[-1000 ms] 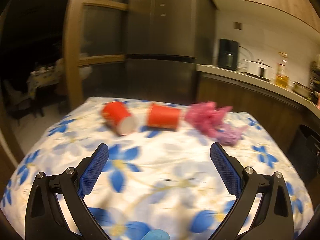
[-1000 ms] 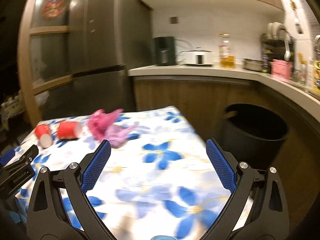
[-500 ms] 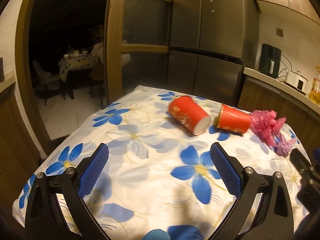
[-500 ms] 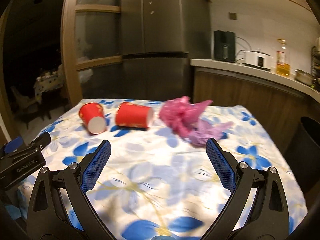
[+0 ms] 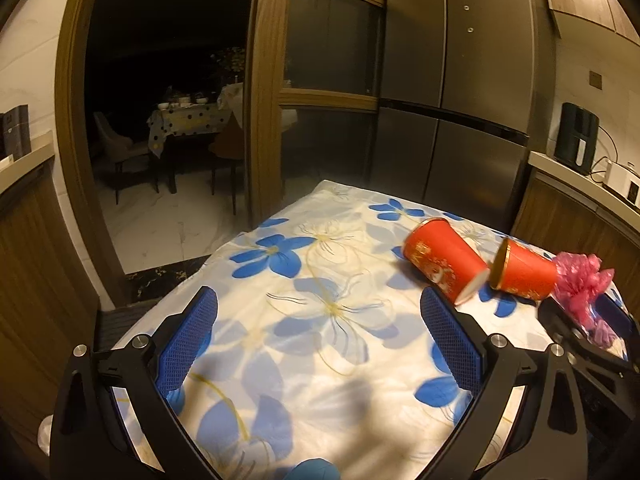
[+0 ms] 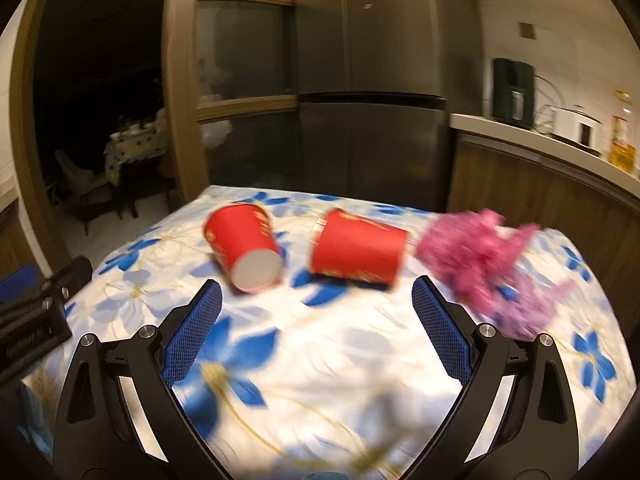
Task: Collect trash
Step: 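Move both open tools back over the red cups on the table, then close the right tool around a red paper cup and lift it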
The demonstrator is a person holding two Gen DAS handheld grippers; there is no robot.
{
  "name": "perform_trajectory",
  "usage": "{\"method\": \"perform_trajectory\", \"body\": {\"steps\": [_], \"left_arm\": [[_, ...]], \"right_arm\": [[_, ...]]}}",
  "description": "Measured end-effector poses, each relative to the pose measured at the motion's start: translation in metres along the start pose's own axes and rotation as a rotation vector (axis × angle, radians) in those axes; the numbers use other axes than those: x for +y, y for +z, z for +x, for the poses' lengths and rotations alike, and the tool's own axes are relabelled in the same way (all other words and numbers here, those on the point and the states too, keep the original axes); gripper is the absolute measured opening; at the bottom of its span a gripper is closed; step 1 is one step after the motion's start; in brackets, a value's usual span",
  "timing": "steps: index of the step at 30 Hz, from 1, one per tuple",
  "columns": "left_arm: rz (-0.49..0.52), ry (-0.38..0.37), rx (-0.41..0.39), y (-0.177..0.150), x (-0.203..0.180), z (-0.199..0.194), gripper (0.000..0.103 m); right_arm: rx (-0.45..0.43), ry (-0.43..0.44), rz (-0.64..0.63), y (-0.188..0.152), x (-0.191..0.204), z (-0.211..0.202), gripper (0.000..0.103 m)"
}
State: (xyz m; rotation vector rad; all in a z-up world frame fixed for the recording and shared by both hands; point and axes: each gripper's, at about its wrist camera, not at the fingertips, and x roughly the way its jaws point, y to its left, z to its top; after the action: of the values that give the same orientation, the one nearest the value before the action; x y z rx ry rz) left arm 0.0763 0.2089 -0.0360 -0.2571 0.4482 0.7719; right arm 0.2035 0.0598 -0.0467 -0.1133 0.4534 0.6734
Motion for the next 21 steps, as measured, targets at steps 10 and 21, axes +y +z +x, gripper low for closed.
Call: {"method": "perform_trajectory", "body": {"steps": [10,21], "left_arm": [[-0.021,-0.017,0.024,0.003,0.007,0.014,0.097],[-0.04,-0.047,0.058,0.003,0.01,0.026,0.097]], "right_arm": [[0.066,0.077,-0.096,0.029,0.037,0.071,0.095],[0.21,0.119,-0.129,0.032,0.051,0.12,0.086]]}}
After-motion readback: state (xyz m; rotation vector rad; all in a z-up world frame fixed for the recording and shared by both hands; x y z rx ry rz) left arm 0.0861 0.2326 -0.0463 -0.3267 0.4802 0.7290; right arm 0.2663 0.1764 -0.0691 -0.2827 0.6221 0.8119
